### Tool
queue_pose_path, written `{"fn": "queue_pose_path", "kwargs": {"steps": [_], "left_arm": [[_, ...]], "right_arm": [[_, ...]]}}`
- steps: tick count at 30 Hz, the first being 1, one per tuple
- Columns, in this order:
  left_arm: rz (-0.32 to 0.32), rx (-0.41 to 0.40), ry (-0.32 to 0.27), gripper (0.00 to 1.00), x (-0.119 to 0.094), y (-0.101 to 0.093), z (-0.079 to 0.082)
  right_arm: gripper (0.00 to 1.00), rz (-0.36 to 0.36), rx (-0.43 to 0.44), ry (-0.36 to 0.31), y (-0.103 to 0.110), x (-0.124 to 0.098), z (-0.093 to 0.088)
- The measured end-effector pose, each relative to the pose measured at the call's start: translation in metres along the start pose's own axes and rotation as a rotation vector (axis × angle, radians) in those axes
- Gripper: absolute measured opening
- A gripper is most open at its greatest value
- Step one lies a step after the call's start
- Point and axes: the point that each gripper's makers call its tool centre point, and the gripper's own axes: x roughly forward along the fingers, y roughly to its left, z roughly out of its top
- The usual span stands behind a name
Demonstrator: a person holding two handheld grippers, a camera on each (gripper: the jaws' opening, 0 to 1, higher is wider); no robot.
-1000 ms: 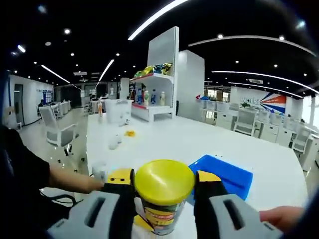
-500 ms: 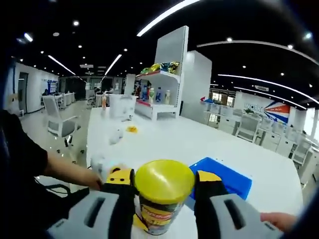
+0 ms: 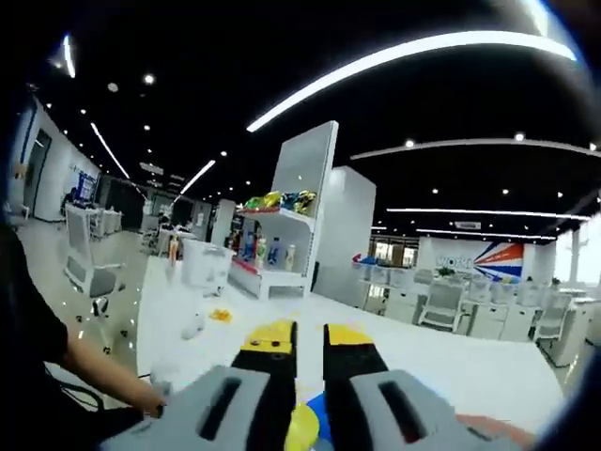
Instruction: Open the lid of the chip container on the table, take out the chips, place them into the box in front of the container, and close the lid
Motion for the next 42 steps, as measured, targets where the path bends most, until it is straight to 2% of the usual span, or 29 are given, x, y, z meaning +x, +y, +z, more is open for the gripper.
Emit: {"fn": "queue_pose_path", "kwargs": {"steps": [1,2,4,9,13,15,16,17,19,20,21,22,23,27,30,33,35,37,40,41,42], "left_arm": [[0.000,0.000,0.000,0.45,0.000,0.000,0.000],[0.000,0.000,0.000,0.45,0.000,0.000,0.000],[0.000,0.000,0.000,0.45,0.000,0.000,0.000],[0.001,0.003,0.000,0.45,0.000,0.000,0.000],[0.000,0.003,0.000,0.45,0.000,0.000,0.000],[-0.001,0.006,-0.001,0.45,0.000,0.000,0.000],[-0.001,0.008,-0.001,0.45,0.000,0.000,0.000],[-0.001,0.011,-0.001,0.45,0.000,0.000,0.000],[-0.005,0.008,0.006,0.45,0.000,-0.001,-0.001],[-0.005,0.010,0.007,0.45,0.001,-0.002,-0.001],[-0.005,0.009,0.007,0.45,0.001,-0.001,-0.001],[-0.005,0.008,0.007,0.45,0.000,-0.001,-0.002],[-0.005,0.009,0.006,0.45,0.001,-0.001,-0.002],[-0.003,0.013,0.007,0.45,0.000,-0.001,-0.002],[-0.003,0.014,0.007,0.45,0.000,-0.001,-0.002],[-0.003,0.015,0.007,0.45,0.000,-0.002,-0.002],[-0.003,0.015,0.006,0.45,0.000,-0.002,-0.002],[-0.003,0.015,0.006,0.45,0.000,-0.002,-0.001],[-0.003,0.015,0.007,0.45,0.000,-0.002,-0.001],[-0.003,0.016,0.007,0.45,0.000,-0.002,-0.001],[-0.004,0.016,0.007,0.45,0.000,-0.003,-0.001]], "right_arm": [[0.00,0.014,0.023,-0.016,0.003,0.001,0.001],[0.00,0.022,0.083,-0.008,0.005,0.003,-0.005],[0.00,0.073,0.133,0.048,0.015,0.007,-0.027],[0.00,0.080,0.166,0.191,0.021,0.011,-0.080],[0.00,0.057,0.175,0.232,0.015,0.010,-0.099],[0.00,0.046,0.149,0.203,0.014,0.010,-0.095],[0.00,0.043,0.075,0.209,0.013,0.010,-0.096],[0.00,0.019,0.069,0.192,0.014,0.011,-0.095],[0.00,0.041,0.084,0.180,0.024,0.010,-0.096],[0.00,-0.011,0.172,0.180,0.021,0.010,-0.099],[0.00,0.039,0.139,0.130,0.024,0.010,-0.094],[0.00,0.046,0.213,0.147,0.026,0.010,-0.097],[0.00,0.049,0.160,0.140,0.018,0.014,-0.096],[0.00,0.044,0.161,0.140,0.015,0.020,-0.095],[0.01,0.069,0.145,0.174,0.020,0.018,-0.096],[0.01,0.097,0.089,0.187,0.023,0.016,-0.094],[0.01,0.086,0.069,0.175,0.026,0.016,-0.089],[0.01,0.090,0.049,0.118,0.030,0.017,-0.078],[0.01,0.090,0.068,0.129,0.031,0.016,-0.074],[0.02,0.079,0.064,0.118,0.028,0.014,-0.071],[0.04,0.043,0.051,0.077,0.019,0.013,-0.061]]}}
